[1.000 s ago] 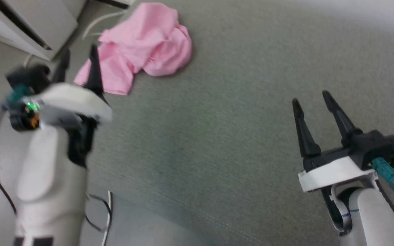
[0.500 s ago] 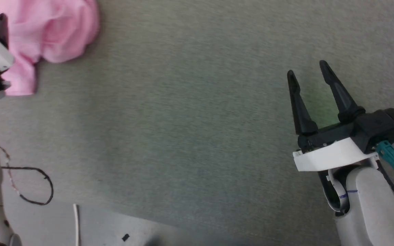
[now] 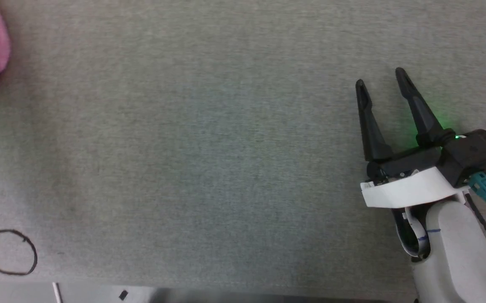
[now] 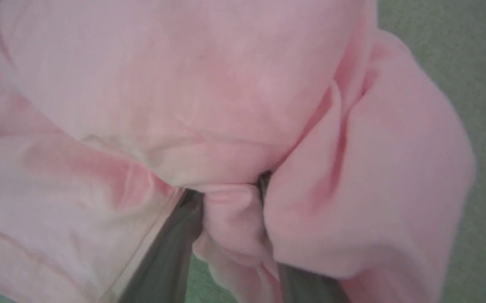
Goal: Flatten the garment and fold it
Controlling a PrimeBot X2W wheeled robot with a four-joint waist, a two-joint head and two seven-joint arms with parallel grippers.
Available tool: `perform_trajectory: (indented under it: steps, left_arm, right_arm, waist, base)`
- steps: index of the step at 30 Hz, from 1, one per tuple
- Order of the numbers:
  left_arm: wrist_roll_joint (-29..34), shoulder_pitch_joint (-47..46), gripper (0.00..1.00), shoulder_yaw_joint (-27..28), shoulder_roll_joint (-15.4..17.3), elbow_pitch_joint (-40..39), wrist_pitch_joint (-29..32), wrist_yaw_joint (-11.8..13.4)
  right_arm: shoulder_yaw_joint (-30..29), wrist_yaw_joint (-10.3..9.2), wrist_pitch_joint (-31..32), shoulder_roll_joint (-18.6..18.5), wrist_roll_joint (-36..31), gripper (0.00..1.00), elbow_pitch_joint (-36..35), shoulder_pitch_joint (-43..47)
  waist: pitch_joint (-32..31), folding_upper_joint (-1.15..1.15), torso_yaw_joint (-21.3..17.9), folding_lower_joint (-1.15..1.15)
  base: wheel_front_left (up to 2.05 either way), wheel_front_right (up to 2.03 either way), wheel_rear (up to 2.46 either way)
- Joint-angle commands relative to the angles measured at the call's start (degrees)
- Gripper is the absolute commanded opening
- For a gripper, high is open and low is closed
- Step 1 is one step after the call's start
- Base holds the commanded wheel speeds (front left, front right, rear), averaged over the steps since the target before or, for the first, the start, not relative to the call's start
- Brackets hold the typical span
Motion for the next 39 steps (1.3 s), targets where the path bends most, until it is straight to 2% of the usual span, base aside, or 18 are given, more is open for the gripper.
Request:
perform_trajectory:
  steps: [1, 3, 6, 10, 14, 18, 23, 30, 35, 39]
  left_arm:
    - [-0.11, 2.88, 0.0, -1.3, -2.03, 0.4, 0.25, -0.08]
    - [1.64, 3.58, 0.0, -0.66, -1.13, -1.21, -3.86, 0.28]
    - [5.78, 4.14, 0.0, 0.0, -0.15, -2.34, -13.78, 1.29]
    - [10.38, 3.22, 0.0, -0.65, -0.41, -2.05, -27.23, 1.86]
    - [13.43, 1.11, 0.0, -3.31, -0.75, -1.19, -37.12, 0.08]
    - [15.01, -1.52, 0.0, -7.32, -2.22, -1.15, -43.44, -2.96]
    - [15.8, -4.52, 0.0, -13.27, -6.18, -2.28, -47.21, -6.53]
    - [13.84, -4.59, 0.0, -20.67, -14.86, -4.33, -48.17, -9.8]
    - [11.87, -0.91, 0.0, -26.17, -20.9, -3.09, -45.94, -11.51]
    - [9.27, 2.79, 0.0, -30.04, -23.77, 1.55, -41.27, -13.06]
  right_arm:
    - [-0.1, -0.06, -0.14, -0.18, 0.27, 1.0, 1.13, -0.08]
    - [0.01, -0.06, -0.33, -0.18, 0.42, 1.0, 1.89, 0.22]
    - [-0.02, -0.06, -0.6, -0.18, 0.58, 1.0, 3.22, 1.35]
    - [-0.81, -0.06, -0.74, -0.18, 0.63, 1.0, 4.97, 3.87]
    - [-1.94, -0.06, -0.74, -0.18, 1.27, 1.0, 5.93, 6.55]
    - [-3.46, -0.06, -0.42, -0.18, 1.62, 1.0, 6.21, 9.29]
    - [-4.95, -0.06, 0.21, -0.18, 1.93, 1.0, 5.84, 11.74]
    - [-6.03, -0.06, 1.29, -0.18, 1.92, 1.0, 4.24, 12.77]
    - [-6.57, -0.06, 1.88, -0.18, 2.03, 1.0, 3.24, 12.89]
    - [-6.76, -0.06, 2.2, -0.18, 2.22, 1.0, 2.92, 12.85]
  waist:
    - [-1.87, 0.0, -0.19, 0.0]
    - [-4.34, 0.0, 0.17, 0.0]
    - [-9.41, 0.0, 0.84, 0.0]
    - [-16.99, 0.0, 2.01, 0.0]
    - [-23.33, 0.0, 2.53, 0.0]
    - [-27.84, 0.0, 2.35, 0.0]
    - [-31.25, 0.0, 0.26, 0.0]
    - [-32.57, 0.0, -5.85, 0.0]
    - [-32.13, 0.0, -11.02, 0.0]
    - [-31.41, 0.0, -14.87, 0.0]
  base:
    - [0.0, 0.0, 0.0]
    - [0.0, 0.0, 0.0]
    - [0.0, 0.0, 0.0]
    - [0.0, 0.0, 0.0]
    - [0.0, 0.0, 0.0]
    - [0.0, 0.0, 0.0]
    - [0.0, 0.0, 0.0]
    - [0.0, 0.0, 0.0]
    - [0.0, 0.0, 0.0]
    - [0.0, 0.0, 0.0]
